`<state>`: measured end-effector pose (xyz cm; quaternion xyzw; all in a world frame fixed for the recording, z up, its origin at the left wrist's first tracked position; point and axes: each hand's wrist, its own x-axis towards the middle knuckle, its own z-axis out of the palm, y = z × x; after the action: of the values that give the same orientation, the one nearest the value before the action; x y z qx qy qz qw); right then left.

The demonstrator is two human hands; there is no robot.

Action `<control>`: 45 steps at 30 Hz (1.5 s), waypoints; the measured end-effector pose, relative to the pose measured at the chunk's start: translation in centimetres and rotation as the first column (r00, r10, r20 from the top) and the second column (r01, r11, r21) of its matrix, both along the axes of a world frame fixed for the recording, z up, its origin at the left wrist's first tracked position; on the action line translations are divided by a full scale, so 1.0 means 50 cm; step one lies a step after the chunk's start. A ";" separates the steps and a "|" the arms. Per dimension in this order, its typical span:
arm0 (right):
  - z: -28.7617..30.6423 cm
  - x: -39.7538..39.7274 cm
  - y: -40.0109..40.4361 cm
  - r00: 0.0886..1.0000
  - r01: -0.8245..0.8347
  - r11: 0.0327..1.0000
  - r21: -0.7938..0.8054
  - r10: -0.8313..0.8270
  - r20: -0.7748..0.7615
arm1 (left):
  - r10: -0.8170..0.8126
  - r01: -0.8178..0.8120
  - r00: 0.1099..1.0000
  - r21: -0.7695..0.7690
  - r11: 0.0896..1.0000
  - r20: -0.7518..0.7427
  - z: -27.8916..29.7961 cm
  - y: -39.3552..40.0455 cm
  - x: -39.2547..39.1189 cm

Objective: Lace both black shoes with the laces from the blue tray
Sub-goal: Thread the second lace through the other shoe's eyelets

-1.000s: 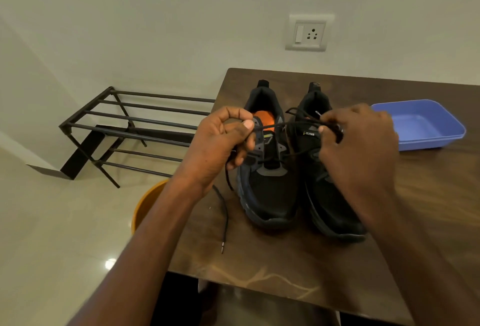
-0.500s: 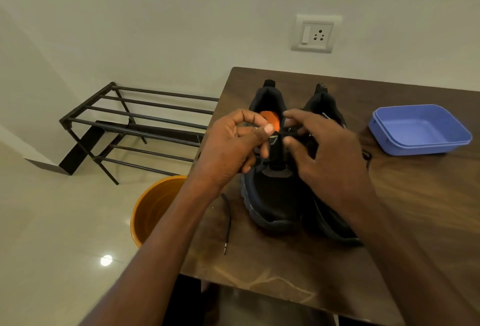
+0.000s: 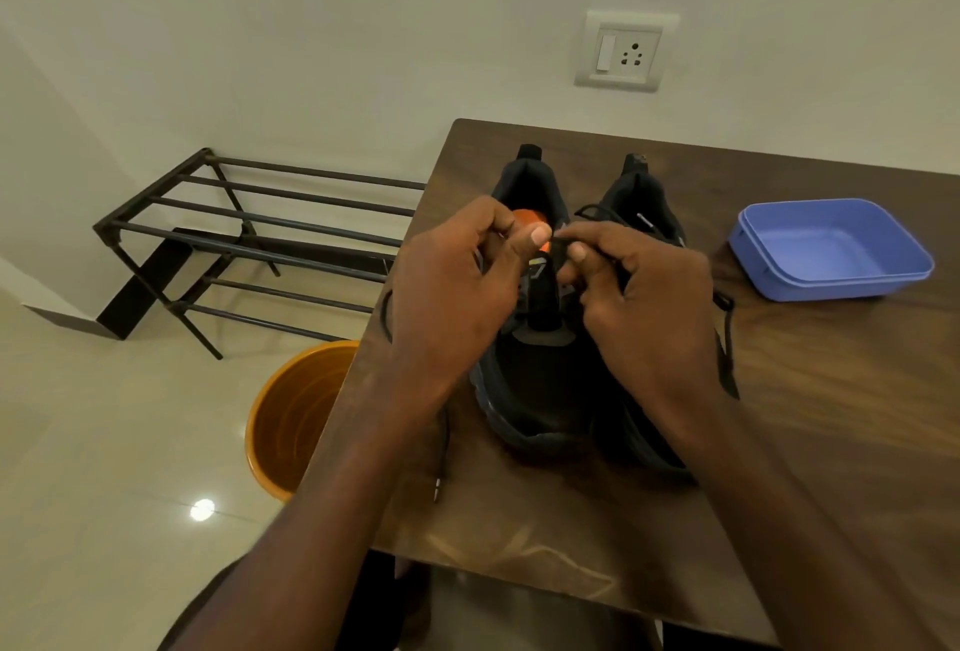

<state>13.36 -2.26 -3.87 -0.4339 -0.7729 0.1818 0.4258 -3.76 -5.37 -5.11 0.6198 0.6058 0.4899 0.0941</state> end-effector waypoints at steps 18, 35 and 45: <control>-0.023 0.004 0.030 0.944 -0.067 0.998 0.005 0.062 0.323 | 0.183 -0.209 0.978 -0.394 0.895 -0.103 0.004 -0.012 0.024; 0.003 -0.019 0.022 0.864 -0.015 0.997 -0.071 0.049 0.501 | 0.156 -0.058 0.972 -0.468 0.882 0.174 0.002 -0.010 -0.024; 0.000 -0.032 0.019 0.891 -0.046 0.992 -0.115 0.093 0.444 | 0.059 0.015 0.989 -0.486 0.874 0.137 -0.009 -0.007 -0.015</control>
<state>11.77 -1.33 -3.87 -0.4575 -0.8548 0.1312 0.2070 -4.49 -5.72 -5.54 0.5315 0.7077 0.3677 0.2854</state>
